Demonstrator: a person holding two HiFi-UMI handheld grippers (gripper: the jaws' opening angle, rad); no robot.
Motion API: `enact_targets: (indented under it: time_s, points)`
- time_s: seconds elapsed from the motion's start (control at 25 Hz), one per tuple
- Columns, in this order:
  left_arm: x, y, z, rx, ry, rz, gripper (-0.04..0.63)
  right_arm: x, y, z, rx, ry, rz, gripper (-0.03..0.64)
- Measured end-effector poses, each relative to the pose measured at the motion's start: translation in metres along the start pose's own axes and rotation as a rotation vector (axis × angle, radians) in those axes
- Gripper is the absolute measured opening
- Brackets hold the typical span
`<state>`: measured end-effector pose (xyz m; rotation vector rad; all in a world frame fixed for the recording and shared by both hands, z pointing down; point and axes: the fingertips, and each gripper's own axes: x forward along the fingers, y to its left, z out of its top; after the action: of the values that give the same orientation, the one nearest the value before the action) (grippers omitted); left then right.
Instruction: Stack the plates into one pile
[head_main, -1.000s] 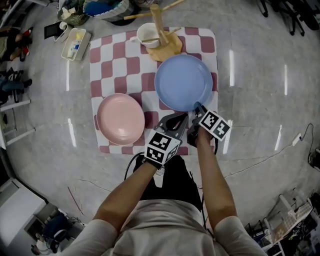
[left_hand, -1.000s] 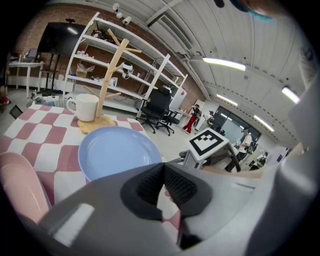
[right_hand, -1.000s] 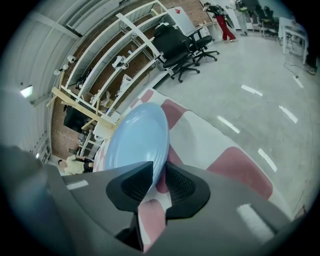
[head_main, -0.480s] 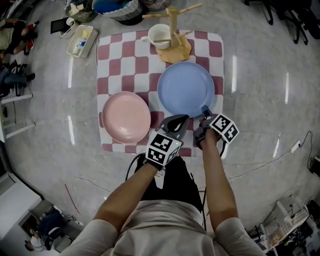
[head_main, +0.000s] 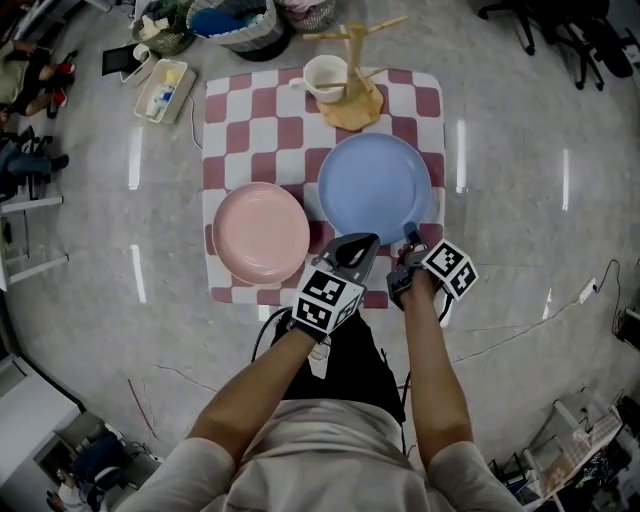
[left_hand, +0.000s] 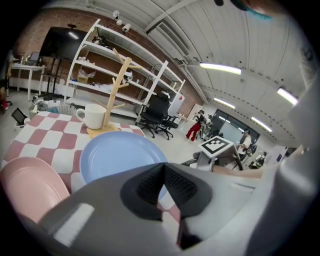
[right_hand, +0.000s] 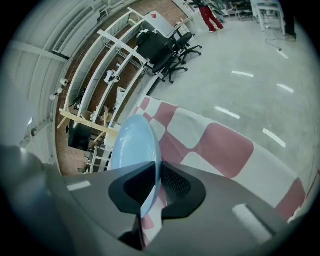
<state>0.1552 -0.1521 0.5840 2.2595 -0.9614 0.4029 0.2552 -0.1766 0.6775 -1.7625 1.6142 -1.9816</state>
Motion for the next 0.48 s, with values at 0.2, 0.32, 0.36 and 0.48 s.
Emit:
enact_targets:
  time_s: [0.2, 0.32, 0.36, 0.48]
  points:
    - [-0.023, -0.005, 0.0, 0.01, -0.02, -0.011, 0.006, -0.019, 0.013, -0.016, -0.001, -0.017, 0.014, 0.043]
    - [-0.04, -0.005, 0.001, 0.013, -0.036, -0.009, 0.006, -0.027, 0.023, -0.03, -0.006, -0.016, 0.026, 0.044]
    - [-0.046, -0.004, 0.0, 0.014, -0.041, -0.007, 0.006, -0.029, 0.027, -0.035, -0.011, -0.014, 0.029, 0.044]
    - [-0.065, 0.0, -0.002, 0.015, -0.054, 0.001, 0.006, -0.033, 0.038, -0.056, -0.025, -0.003, 0.04, 0.044]
